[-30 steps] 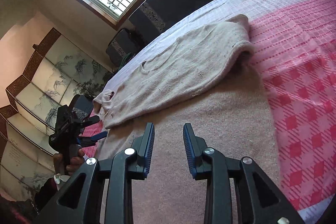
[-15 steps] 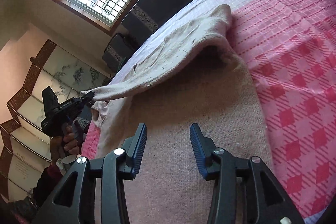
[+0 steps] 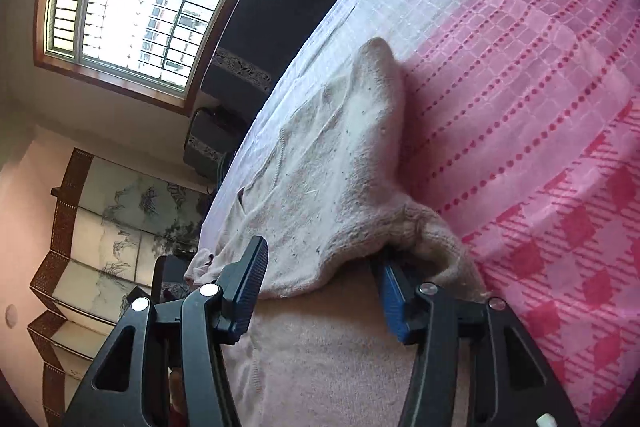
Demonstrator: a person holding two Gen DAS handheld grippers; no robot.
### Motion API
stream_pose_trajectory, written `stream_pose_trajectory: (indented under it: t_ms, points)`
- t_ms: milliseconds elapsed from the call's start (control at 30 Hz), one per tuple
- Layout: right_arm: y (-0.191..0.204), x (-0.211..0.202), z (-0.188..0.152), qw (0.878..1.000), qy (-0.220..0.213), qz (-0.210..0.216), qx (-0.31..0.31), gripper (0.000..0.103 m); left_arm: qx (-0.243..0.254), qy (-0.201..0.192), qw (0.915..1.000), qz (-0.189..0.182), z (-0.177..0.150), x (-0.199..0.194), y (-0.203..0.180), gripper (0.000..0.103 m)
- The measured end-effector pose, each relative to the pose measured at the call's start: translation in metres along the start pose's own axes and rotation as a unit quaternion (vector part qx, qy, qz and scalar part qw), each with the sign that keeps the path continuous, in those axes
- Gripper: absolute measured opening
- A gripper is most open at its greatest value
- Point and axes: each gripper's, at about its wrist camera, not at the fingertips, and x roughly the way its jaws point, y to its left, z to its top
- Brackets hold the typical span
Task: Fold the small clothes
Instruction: 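Carry the sleeve across the sweater body with the right gripper and release, then grasp the other sleeve cuff with the left gripper and lift it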
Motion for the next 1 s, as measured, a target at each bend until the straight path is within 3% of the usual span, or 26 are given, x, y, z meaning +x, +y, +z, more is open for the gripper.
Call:
stream_pose_trajectory:
  t_ms: [33, 67, 100, 167, 267, 333, 400, 467, 533, 567, 633, 700, 767, 867, 1000]
  points:
    - [-0.004, -0.003, 0.003, 0.999, -0.016, -0.032, 0.002, 0.036, 0.000, 0.000, 1.0000, 0.003, -0.001, 0.002, 0.001, 0.011]
    - [-0.009, -0.003, 0.004, 0.998, -0.016, -0.060, 0.010, 0.011, 0.000, -0.002, 1.0000, 0.009, -0.002, 0.003, 0.002, 0.016]
    - [-0.014, -0.001, 0.003, 0.998, -0.011, -0.066, 0.018, 0.006, 0.000, -0.006, 0.9999, 0.013, -0.003, 0.003, 0.003, 0.020]
    - [-0.013, -0.004, -0.002, 0.997, -0.015, -0.075, 0.002, 0.004, -0.008, -0.011, 0.9998, 0.015, -0.003, 0.000, 0.008, 0.023]
    - [0.007, -0.019, -0.015, 0.992, -0.039, -0.106, -0.054, 0.012, -0.007, -0.036, 0.9985, 0.042, 0.000, -0.021, 0.015, 0.027]
    - [0.016, -0.030, -0.024, 0.993, -0.047, -0.082, -0.071, 0.013, 0.000, -0.056, 0.9963, 0.065, 0.005, -0.043, 0.023, 0.039]
    - [0.021, -0.037, -0.035, 0.994, -0.042, -0.050, -0.090, 0.014, 0.000, -0.082, 0.9938, 0.076, 0.010, -0.068, 0.039, 0.061]
    - [0.029, -0.036, -0.046, 0.992, -0.020, -0.031, -0.117, 0.014, 0.003, -0.118, 0.9875, 0.105, 0.018, -0.094, 0.060, 0.065]
    - [0.038, -0.030, -0.062, 0.988, 0.000, -0.038, -0.148, 0.014, 0.017, -0.124, 0.9848, 0.120, 0.031, -0.109, 0.082, 0.065]
    - [0.043, -0.027, -0.071, 0.985, 0.006, -0.044, -0.167, 0.014, 0.027, -0.115, 0.9862, 0.116, 0.038, -0.111, 0.092, 0.065]
    - [0.053, -0.017, -0.085, 0.978, 0.022, -0.048, -0.201, 0.014, 0.044, -0.060, 0.9931, 0.091, 0.054, -0.105, 0.108, 0.065]
    - [0.062, -0.008, -0.096, 0.972, 0.034, -0.051, -0.225, 0.014, 0.024, -0.006, 0.9986, 0.046, 0.065, -0.094, 0.123, 0.065]
    - [0.071, 0.000, -0.107, 0.966, 0.042, -0.055, -0.251, 0.014, -0.014, 0.013, 0.9993, 0.032, 0.075, -0.084, 0.137, 0.065]
    - [0.082, 0.009, -0.121, 0.953, 0.047, -0.075, -0.289, 0.014, -0.097, 0.037, 0.9945, 0.007, 0.090, -0.061, 0.166, 0.065]
    - [0.085, 0.011, -0.124, 0.949, 0.052, -0.074, -0.302, 0.014, -0.170, 0.050, 0.9834, 0.040, 0.102, -0.030, 0.198, 0.064]
